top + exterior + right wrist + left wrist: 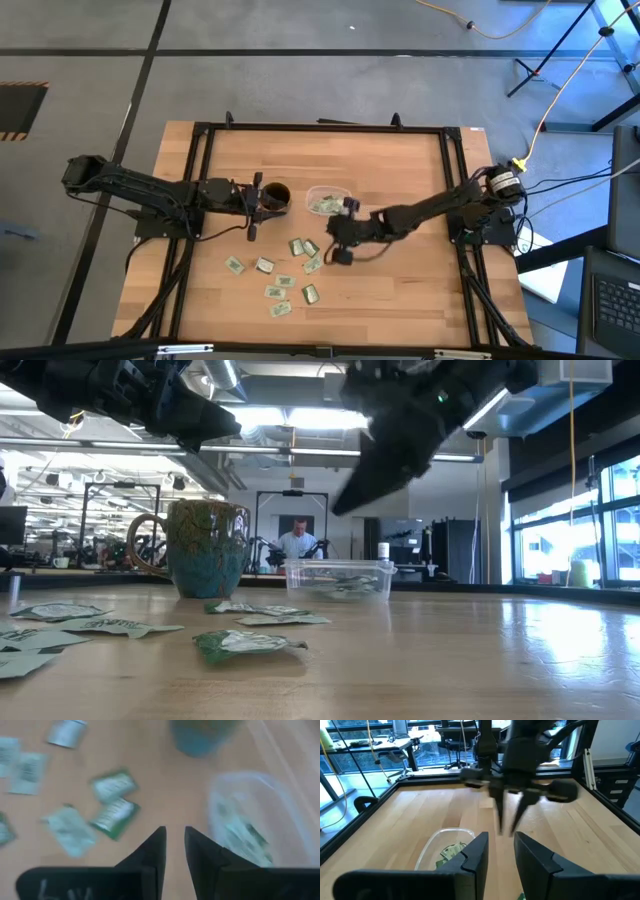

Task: Pick and place items into bin
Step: Put the green truvia pack into the transparent bin

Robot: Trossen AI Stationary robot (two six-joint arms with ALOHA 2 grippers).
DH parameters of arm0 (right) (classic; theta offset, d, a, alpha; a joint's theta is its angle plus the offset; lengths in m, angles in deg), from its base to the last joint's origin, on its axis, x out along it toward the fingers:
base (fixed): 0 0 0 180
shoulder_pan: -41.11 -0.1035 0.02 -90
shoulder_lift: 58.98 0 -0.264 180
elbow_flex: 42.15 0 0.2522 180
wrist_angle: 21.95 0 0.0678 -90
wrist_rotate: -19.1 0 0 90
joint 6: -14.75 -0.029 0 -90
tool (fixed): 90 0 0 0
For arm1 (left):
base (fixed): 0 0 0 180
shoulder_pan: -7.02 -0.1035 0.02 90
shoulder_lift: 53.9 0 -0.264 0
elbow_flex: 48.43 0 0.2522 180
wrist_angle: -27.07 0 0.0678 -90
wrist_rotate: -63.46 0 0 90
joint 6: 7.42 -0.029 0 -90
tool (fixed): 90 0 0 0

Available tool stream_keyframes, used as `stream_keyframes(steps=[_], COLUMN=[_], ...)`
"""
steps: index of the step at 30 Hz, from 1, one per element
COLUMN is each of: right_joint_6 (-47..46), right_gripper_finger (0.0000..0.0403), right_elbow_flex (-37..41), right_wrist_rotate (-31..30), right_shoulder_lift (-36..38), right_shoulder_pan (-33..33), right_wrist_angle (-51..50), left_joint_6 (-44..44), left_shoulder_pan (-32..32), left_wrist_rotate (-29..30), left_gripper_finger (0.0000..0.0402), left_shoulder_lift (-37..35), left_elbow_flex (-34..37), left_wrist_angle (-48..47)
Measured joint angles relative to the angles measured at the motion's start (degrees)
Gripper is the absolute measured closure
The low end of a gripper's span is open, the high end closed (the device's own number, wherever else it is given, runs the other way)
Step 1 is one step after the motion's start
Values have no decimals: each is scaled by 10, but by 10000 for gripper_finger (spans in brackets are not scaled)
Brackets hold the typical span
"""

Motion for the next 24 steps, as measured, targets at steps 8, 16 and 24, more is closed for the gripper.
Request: stream_keyframes(steps=[8,16,24], right_joint_6=[60,15,0], right_gripper_finger=[328,328,328], right_elbow_flex=[0,0,0], right_wrist_rotate=[0,0,35], right_shoulder_lift=[-58,-98,-141], right_shoulder_pan=[-38,-37,-37], right_wrist_angle=[118,150,192], left_joint_6=[0,0,0], left_shoulder_pan=[0,0,0], left_wrist_rotate=[0,0,0], left_gripper_finger=[313,313,313], left_shoulder_lift=[0,0,0], left_elbow_flex=[0,0,0], left_wrist_angle=[0,-1,-1])
